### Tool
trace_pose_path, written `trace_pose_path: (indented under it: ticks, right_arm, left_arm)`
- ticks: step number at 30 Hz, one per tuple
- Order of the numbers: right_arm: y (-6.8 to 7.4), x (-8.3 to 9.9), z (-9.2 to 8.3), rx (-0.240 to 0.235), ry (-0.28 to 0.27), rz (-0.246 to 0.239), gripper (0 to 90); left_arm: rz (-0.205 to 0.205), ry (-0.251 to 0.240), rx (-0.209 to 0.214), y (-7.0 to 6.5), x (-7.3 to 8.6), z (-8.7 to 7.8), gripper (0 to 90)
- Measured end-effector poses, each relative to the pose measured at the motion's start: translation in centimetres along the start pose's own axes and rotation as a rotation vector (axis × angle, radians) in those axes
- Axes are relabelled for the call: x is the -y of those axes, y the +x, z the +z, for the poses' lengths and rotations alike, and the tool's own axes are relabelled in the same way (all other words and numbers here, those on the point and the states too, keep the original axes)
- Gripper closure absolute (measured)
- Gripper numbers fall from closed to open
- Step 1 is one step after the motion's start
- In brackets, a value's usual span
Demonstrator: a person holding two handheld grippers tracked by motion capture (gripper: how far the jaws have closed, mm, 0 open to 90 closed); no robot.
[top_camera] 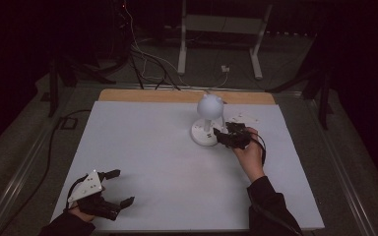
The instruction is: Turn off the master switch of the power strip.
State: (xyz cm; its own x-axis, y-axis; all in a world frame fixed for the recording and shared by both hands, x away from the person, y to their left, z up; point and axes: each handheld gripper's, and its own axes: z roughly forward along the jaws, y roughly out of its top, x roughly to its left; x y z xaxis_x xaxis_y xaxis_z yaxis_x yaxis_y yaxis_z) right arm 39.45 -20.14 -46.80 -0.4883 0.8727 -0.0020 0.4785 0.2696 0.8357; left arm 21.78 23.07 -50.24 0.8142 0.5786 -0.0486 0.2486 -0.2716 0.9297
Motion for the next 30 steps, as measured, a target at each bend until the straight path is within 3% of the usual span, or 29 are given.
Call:
trace_pose_path:
  ticks: [3, 7, 10, 12, 30]
  right_arm:
    - [0.1, 0.0, -0.4, -0.027, -0.011, 0.007, 26.6]
    - [0.2, 0.3, -1.5, -0.115, -0.023, 0.009, 11.9]
    - [0.3, 0.4, -1.8, -0.126, -0.020, 0.016, 8.9]
    - [0.5, 0.5, -2.3, -0.158, -0.017, 0.021, 2.6]
    - [2.2, 2.5, -5.5, -0.248, -0.014, -0.032, 3.9]
  left_arm:
    - [0.001, 0.003, 0.000, 0.0, 0.0, 0.0, 0.3]
    - [0.000, 0.001, 0.000, 0.0, 0.0, 0.0, 0.3]
    - [-0.001, -0.003, 0.005, 0.0, 0.0, 0.0, 0.3]
    - [-0.003, -0.005, 0.006, 0.0, 0.0, 0.0, 0.3]
    - [0.001, -0.002, 0.006, -0.1, 0.0, 0.1, 0.3]
